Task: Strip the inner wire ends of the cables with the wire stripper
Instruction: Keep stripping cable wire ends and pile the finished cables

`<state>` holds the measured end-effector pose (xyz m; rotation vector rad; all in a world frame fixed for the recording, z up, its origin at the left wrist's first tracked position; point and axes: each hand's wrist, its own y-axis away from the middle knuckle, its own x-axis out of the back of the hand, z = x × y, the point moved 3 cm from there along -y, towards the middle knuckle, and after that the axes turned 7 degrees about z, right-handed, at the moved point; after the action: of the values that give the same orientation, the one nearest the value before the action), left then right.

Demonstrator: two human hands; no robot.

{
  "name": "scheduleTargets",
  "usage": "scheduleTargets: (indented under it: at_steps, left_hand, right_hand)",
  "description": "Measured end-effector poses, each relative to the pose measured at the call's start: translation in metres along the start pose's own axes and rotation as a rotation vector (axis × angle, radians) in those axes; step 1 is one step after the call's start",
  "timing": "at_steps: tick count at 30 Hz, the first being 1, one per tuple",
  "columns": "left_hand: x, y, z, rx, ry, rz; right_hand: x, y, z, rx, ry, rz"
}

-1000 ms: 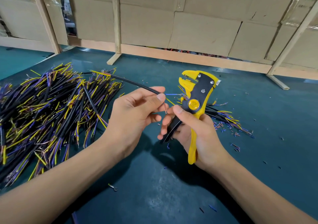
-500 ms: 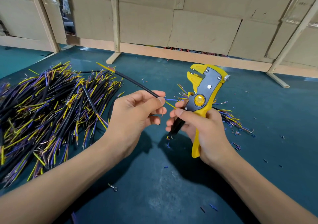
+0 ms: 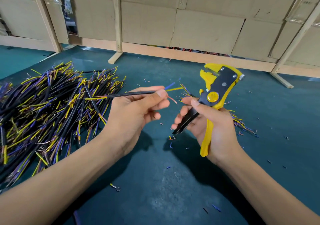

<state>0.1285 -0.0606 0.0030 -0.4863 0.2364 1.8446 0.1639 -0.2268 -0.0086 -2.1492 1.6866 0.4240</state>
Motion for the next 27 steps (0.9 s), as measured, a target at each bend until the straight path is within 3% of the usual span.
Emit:
scheduleTargets:
  at_steps: [4, 10, 27]
  left_hand:
    - [0.003, -0.001, 0.009, -0.137, 0.167, 0.024]
    - [0.002, 0.003, 0.015, -0.220, 0.191, 0.049]
    - [-0.003, 0.011, 0.014, -0.234, 0.170, 0.099]
  right_hand:
    - [-0.015, 0.013, 0.011, -0.235, -0.112, -0.246]
    - [-0.031, 0.031, 0.021, -0.338, -0.117, -0.479]
    - [-0.031, 0.032, 0.026, -0.333, -0.135, -0.517]
